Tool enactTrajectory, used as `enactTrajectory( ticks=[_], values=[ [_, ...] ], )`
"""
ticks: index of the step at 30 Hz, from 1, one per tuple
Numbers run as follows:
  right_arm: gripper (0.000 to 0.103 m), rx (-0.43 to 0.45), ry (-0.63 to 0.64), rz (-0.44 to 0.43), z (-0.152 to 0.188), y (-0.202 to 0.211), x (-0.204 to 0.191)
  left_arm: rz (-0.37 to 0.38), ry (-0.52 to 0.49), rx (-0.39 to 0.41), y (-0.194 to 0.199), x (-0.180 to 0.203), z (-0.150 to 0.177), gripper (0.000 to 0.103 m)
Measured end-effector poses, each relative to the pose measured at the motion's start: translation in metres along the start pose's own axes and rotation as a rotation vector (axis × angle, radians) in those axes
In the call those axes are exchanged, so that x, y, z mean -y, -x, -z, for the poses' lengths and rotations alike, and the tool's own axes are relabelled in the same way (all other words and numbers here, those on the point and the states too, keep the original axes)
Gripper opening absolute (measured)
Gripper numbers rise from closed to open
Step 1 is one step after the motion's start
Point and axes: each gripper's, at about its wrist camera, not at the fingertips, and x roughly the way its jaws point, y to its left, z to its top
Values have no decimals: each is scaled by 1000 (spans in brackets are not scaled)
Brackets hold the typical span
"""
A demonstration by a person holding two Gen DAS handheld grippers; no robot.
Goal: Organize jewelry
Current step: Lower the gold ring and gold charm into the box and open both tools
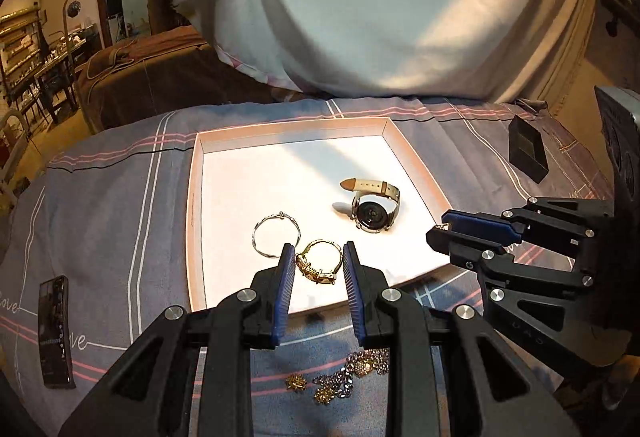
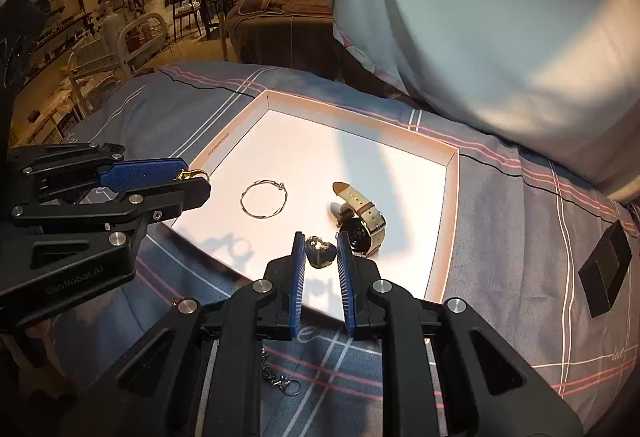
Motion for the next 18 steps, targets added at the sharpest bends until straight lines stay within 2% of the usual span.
enactTrajectory(
  ticks=[5,9,16,18],
  values=[
    [17,-40,-3,22,-42,-34,15,-24,48,-14,-22,-13,-47,24],
    [17,-101,-8,37,-54,-68,23,-48,88,-51,-49,-26,-70,24],
    [17,-184,-14,52,-50,-105,30,-68,128,-140,-94,-38,-77,24],
    [18,-174,-10,79,-48,-104,29,-78,131,-145,-98,-39,-76,31]
  ],
)
